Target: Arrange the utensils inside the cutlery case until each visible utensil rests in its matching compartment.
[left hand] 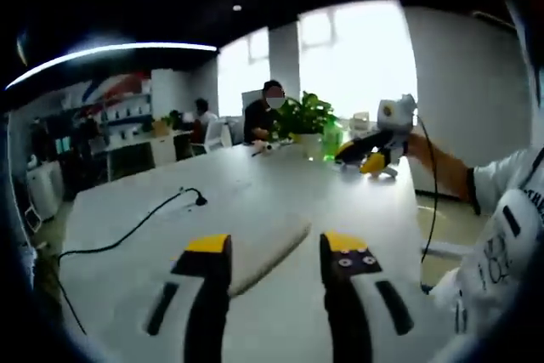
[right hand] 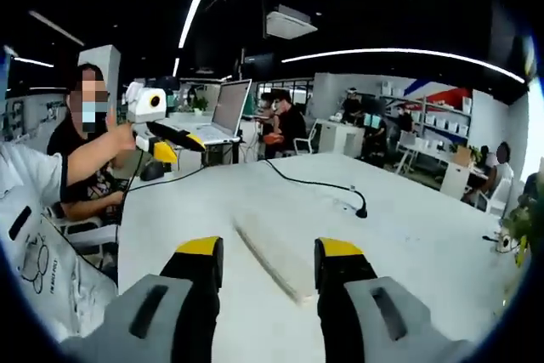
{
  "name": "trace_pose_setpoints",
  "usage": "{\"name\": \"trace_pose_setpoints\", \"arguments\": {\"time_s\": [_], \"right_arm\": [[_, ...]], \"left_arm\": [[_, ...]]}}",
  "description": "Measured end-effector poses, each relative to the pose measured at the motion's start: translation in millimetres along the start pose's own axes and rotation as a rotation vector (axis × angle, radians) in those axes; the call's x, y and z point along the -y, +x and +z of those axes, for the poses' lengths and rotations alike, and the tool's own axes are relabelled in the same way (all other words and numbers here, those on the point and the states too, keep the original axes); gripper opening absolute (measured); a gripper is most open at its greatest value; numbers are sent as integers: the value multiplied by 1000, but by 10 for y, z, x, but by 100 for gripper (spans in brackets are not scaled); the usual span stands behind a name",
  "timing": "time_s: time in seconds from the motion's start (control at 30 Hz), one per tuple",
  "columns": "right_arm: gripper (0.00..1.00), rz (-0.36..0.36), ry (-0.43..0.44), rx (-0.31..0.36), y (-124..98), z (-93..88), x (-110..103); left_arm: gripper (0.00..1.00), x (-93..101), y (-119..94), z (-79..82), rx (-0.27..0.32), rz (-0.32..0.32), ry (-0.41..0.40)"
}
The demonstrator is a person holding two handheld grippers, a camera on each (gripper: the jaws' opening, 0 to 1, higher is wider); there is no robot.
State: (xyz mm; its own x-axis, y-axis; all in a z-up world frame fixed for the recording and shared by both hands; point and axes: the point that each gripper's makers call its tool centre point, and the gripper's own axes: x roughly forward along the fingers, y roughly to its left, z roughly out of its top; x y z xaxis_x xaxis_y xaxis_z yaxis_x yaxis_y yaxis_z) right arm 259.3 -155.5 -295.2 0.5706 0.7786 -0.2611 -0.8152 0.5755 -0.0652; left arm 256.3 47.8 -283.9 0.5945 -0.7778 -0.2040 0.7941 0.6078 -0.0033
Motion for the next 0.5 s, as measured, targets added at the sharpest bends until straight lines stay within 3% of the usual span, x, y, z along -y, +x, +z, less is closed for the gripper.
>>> {"name": "trace_pose_setpoints", "arguments": {"time_s": [0.13,0.23,0.33,0.5], "right_arm": [[52,10,85,88,-83,117,-96],[53,16,123,135,-142,185,-163],[52,22,149,170,-180,225,-227],[55,12,226,308,-298,387,-293]], "left_arm": [[45,121,-54,35,25,-19,-18],[45,158,-104,56,41,21,34],[44,228,-178,110,86,21,25],[47,249,-329,162,160,45,9]]}}
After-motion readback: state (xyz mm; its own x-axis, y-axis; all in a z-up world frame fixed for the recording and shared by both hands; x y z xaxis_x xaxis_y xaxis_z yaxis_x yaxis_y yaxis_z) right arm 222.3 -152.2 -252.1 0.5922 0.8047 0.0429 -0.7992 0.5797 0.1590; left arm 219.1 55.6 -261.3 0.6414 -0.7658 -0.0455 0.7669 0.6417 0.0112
